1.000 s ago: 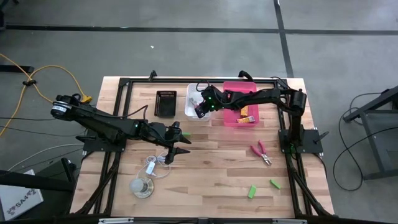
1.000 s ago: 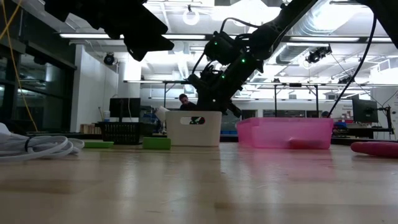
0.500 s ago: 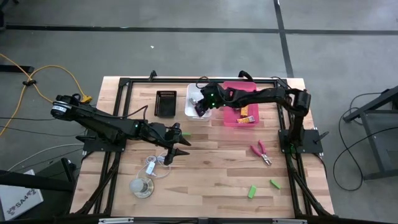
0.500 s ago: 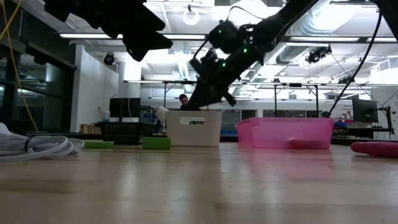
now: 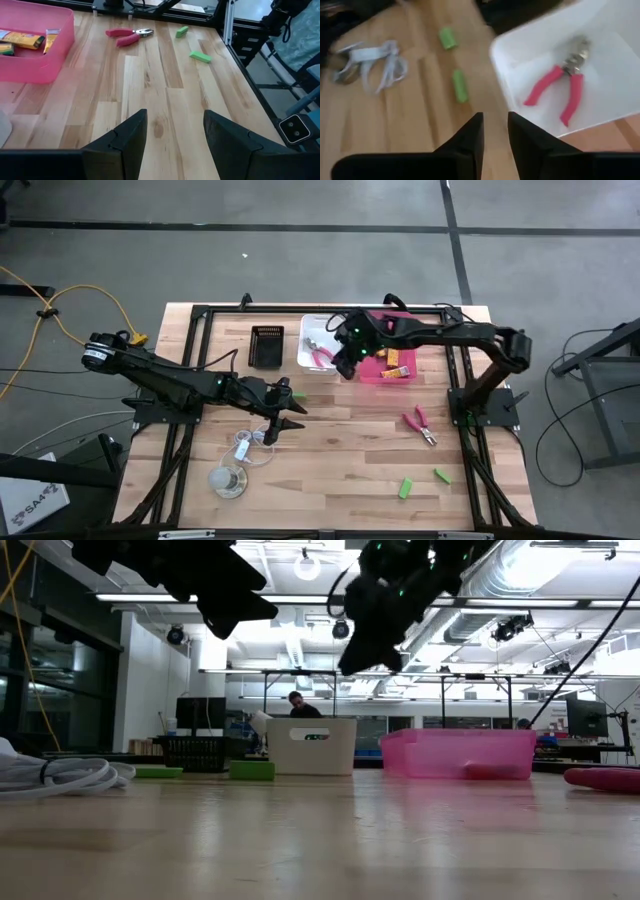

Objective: Pick & Place School Supplies
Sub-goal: Put the pink hole puncher into the white bin

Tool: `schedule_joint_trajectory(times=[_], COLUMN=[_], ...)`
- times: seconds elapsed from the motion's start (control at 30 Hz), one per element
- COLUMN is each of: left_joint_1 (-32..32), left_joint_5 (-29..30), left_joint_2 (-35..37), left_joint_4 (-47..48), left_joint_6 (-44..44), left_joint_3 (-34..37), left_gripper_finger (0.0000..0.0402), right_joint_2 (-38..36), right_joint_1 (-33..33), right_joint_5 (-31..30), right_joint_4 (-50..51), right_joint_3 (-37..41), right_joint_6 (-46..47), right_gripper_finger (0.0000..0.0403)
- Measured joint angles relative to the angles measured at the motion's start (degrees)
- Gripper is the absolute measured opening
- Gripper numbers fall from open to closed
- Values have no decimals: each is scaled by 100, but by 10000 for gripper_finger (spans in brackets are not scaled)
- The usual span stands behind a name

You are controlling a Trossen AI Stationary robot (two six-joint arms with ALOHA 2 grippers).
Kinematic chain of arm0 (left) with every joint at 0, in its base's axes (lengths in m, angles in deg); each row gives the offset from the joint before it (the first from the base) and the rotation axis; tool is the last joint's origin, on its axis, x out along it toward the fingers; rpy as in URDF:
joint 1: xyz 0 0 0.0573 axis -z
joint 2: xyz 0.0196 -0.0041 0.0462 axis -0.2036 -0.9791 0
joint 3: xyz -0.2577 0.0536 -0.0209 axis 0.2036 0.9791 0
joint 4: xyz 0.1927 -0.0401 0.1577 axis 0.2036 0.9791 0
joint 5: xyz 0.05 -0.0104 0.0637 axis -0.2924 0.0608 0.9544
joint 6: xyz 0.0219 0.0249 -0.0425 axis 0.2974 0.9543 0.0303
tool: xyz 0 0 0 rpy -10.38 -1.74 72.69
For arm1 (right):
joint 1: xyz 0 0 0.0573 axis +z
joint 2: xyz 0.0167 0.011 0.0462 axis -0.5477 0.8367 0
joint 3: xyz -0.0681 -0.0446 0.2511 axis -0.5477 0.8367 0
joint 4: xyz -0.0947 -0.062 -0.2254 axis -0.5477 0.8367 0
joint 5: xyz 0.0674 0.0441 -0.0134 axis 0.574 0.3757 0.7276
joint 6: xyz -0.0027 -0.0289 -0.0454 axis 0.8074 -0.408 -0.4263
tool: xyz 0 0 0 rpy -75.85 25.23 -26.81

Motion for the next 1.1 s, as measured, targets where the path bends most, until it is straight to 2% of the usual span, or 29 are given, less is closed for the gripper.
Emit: schedule_joint_trajectory(times=[0.2,0.3,0.4,0.5,0.63,0.9,1.1], left_joint_1=[0,0,0,1,0,2,0], left_joint_5=[17,17,16,15,13,13,11], left_joint_2=[0,0,0,0,0,0,0], left_joint_4=[3,2,2,2,4,4,4], left_joint_6=[2,2,2,2,2,2,2], left_joint_3=[2,2,2,2,2,2,2], left_gripper_finger=[187,187,187,187,187,187,187], right_joint_2=[-466,-712,-829,-831,-831,-831,-828], right_joint_1=[435,672,955,1236,1611,2441,2865], right_joint_5=[35,-41,-404,-843,-1154,-1549,-1549], right_joint_4=[802,1600,2425,3210,4080,4718,4763], right_joint_3=[-14,3,-8,3,1,1,300], right_joint_6=[-373,-328,9,721,1392,2052,2558], right_gripper_finger=[68,68,67,65,64,65,97])
